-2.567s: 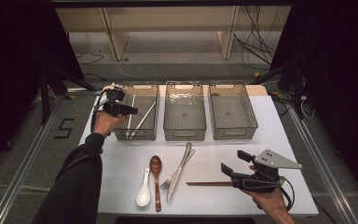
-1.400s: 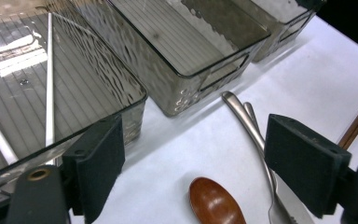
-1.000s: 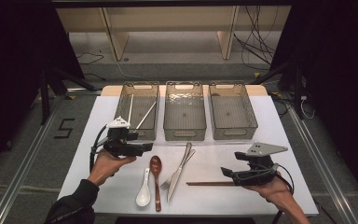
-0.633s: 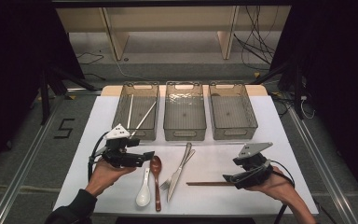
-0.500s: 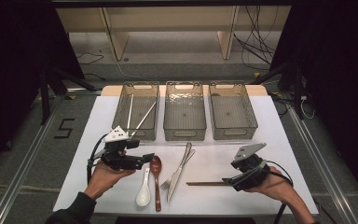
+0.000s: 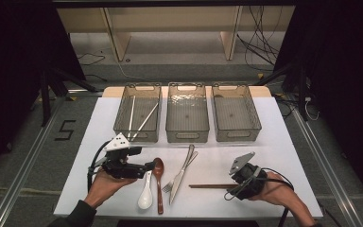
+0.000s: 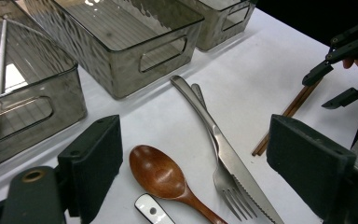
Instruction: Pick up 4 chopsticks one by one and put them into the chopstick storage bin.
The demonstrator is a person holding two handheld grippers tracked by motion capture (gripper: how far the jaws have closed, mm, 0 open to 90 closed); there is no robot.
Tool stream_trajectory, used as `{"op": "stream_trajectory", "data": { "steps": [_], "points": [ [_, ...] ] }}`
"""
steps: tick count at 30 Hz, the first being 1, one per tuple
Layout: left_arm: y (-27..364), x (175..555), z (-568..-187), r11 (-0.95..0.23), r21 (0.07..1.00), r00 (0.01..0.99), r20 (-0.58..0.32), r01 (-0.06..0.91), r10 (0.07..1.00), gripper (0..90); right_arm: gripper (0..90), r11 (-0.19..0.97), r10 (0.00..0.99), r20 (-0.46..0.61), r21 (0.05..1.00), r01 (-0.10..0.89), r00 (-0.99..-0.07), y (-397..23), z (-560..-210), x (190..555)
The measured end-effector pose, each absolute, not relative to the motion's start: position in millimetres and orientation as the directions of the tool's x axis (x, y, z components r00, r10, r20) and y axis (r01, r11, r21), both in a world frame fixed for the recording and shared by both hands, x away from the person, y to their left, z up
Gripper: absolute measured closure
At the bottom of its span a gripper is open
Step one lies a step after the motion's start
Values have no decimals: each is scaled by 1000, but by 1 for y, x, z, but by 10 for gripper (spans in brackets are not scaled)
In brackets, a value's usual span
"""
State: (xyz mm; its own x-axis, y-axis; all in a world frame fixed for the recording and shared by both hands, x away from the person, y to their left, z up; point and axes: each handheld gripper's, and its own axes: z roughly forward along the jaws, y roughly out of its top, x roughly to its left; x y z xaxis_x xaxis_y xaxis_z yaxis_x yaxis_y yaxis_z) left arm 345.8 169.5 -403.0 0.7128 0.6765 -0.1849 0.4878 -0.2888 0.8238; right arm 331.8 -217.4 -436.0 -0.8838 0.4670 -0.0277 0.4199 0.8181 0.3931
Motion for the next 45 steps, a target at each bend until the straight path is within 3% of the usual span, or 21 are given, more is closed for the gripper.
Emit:
{"op": "stream_trajectory", "data": {
  "steps": [13, 34, 39, 45],
  "points": [
    [164, 342, -403, -303, 829, 731, -173, 469, 660, 179, 618, 858, 439, -76, 330, 392, -896, -218, -447, 331],
    [163, 344, -405, -320, 826, 740, -163, 464, 653, 180, 675, 895, 405, -81, 237, 378, -911, -220, -452, 333],
    [162, 344, -405, -324, 825, 741, -160, 463, 652, 181, 675, 879, 427, -106, 282, 384, -898, -223, -444, 335],
    [162, 344, -405, -322, 826, 742, -161, 462, 651, 181, 676, 885, 423, -105, 260, 386, -900, -224, -451, 337]
  ]
}}
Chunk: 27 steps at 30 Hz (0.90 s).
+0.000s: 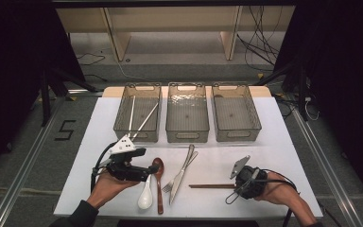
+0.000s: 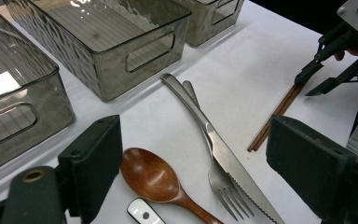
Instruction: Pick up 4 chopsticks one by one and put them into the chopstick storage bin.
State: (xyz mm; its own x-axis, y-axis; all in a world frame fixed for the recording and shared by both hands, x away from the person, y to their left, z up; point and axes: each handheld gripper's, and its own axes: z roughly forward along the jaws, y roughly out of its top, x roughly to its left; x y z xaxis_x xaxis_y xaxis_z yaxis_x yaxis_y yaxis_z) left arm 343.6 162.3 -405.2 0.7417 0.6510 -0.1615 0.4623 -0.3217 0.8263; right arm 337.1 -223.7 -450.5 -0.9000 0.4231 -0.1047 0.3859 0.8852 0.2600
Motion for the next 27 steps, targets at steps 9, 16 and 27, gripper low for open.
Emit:
{"op": "stream_trajectory", "data": {
  "steps": [9, 16, 27],
  "points": [
    [162, 344, -406, -325, 825, 742, -160, 463, 651, 181, 695, 894, 416, -117, 237, 381, -902, -224, -452, 338],
    [162, 344, -406, -327, 824, 743, -159, 463, 650, 181, 744, 900, 408, -94, 211, 382, -908, -223, -454, 337],
    [163, 344, -405, -323, 827, 741, -157, 460, 653, 182, 776, 919, 377, -82, 158, 362, -922, -218, -453, 333]
  ]
}}
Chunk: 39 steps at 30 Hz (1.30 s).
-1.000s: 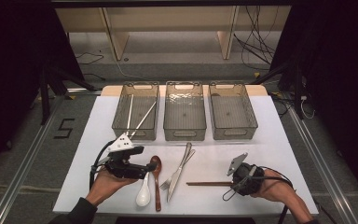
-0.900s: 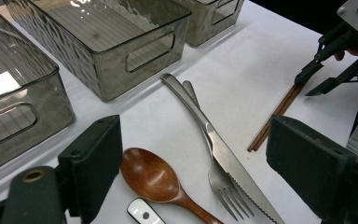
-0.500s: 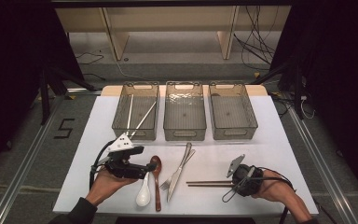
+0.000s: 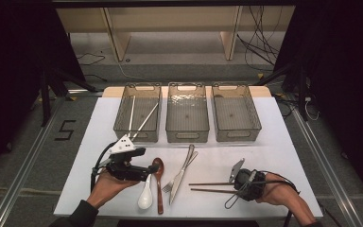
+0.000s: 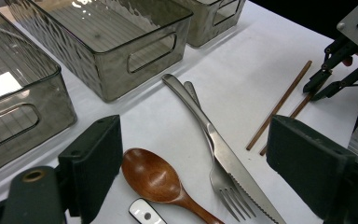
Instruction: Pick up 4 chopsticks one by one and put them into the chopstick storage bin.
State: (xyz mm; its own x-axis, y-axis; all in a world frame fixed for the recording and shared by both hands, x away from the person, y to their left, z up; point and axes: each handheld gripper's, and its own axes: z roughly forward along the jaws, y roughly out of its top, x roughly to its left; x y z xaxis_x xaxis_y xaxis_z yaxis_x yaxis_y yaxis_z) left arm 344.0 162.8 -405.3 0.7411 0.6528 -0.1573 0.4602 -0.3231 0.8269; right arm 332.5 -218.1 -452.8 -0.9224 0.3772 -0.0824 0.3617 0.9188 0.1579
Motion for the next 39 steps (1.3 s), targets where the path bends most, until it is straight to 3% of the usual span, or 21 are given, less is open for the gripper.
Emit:
{"op": "stream_trajectory", "data": {
  "steps": [25, 39],
  "points": [
    [163, 344, -405, -323, 828, 741, -155, 458, 653, 183, 849, 952, 288, -83, 129, 276, -954, -217, -452, 327],
    [160, 344, -406, -339, 823, 751, -151, 456, 642, 183, 851, 943, 276, -122, 228, 244, -953, -213, -437, 323]
  ]
}}
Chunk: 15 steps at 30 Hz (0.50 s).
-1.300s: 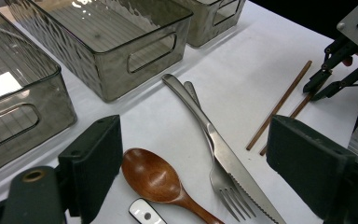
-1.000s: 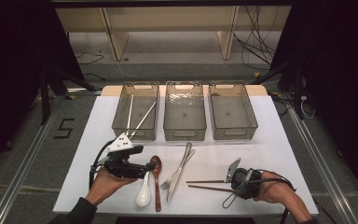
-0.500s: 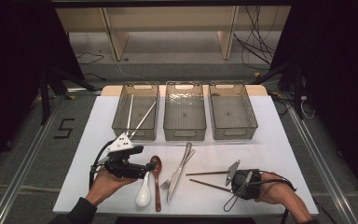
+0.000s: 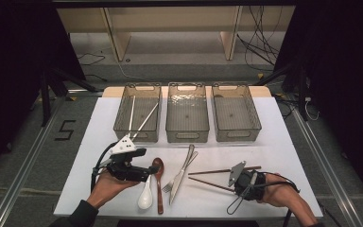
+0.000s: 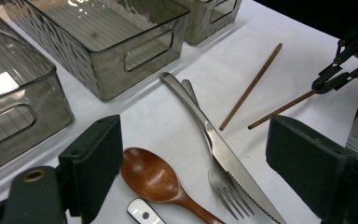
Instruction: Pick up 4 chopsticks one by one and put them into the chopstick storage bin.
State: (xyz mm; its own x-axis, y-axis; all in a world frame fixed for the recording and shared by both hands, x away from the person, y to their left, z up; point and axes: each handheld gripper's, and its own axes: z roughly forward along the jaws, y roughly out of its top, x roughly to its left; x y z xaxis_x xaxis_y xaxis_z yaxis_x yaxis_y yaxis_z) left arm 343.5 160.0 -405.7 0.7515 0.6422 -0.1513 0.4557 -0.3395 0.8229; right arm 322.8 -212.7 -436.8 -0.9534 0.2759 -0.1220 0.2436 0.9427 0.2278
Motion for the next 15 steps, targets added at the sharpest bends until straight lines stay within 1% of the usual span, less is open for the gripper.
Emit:
{"op": "stream_trajectory", "data": {
  "steps": [4, 9, 15],
  "points": [
    [156, 344, -407, -350, 820, 757, -147, 454, 636, 183, 850, 937, 278, -120, 252, 242, -953, -208, -431, 321],
    [148, 343, -406, -386, 813, 787, -137, 437, 602, 188, 850, 938, 259, -136, 272, 215, -956, -202, -427, 318],
    [135, 343, -405, -414, 805, 807, -128, 424, 577, 191, 850, 932, 258, -149, 297, 206, -955, -197, -423, 317]
  ]
}}
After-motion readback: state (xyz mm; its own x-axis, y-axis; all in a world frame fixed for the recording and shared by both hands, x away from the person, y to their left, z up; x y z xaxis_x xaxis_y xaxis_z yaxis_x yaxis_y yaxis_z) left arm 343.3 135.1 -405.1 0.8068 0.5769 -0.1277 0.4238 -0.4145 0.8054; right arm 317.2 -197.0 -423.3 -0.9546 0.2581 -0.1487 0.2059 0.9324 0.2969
